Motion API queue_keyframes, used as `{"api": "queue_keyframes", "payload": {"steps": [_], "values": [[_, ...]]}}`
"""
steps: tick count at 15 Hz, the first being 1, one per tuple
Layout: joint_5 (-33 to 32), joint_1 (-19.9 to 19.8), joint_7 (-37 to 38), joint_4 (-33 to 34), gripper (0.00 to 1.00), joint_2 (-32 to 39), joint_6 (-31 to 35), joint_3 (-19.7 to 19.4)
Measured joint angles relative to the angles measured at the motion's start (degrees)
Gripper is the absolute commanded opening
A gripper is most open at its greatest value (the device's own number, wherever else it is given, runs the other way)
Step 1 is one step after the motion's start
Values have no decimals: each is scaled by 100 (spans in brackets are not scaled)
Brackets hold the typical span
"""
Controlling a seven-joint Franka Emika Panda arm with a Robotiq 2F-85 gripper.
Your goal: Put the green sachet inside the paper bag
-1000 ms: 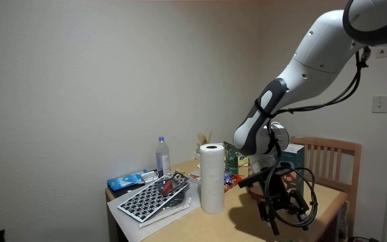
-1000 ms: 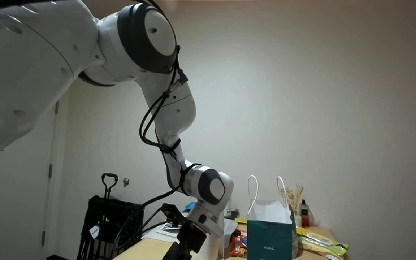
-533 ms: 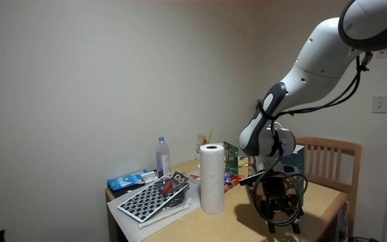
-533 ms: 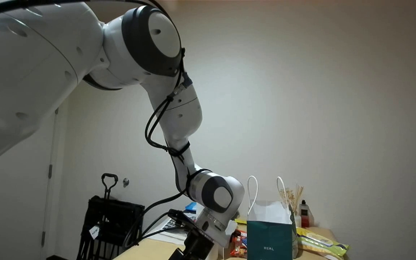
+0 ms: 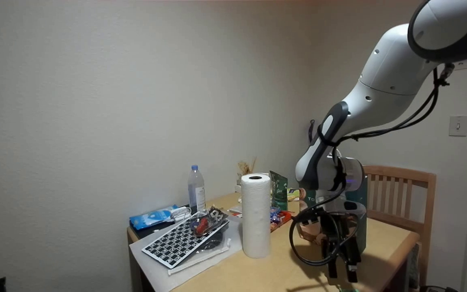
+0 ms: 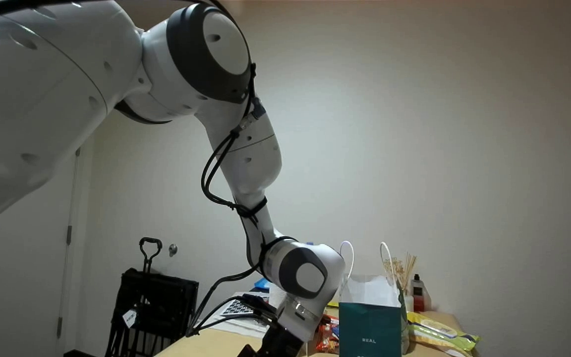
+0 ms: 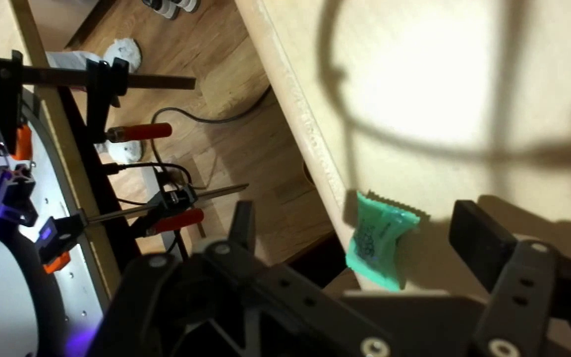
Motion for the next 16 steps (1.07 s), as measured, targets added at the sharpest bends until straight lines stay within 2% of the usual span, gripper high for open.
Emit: {"api": "queue_keyframes", "payload": {"steps": [5, 11, 12, 13, 16], "values": [[-7, -62, 99, -43, 100, 5, -74, -9], [12, -214, 125, -47, 100, 225, 214, -35], [27, -248, 125, -43, 90, 277, 266, -30], [75, -272, 125, -28, 74, 313, 277, -17], [122, -275, 125, 41, 54, 376, 298, -9]]}}
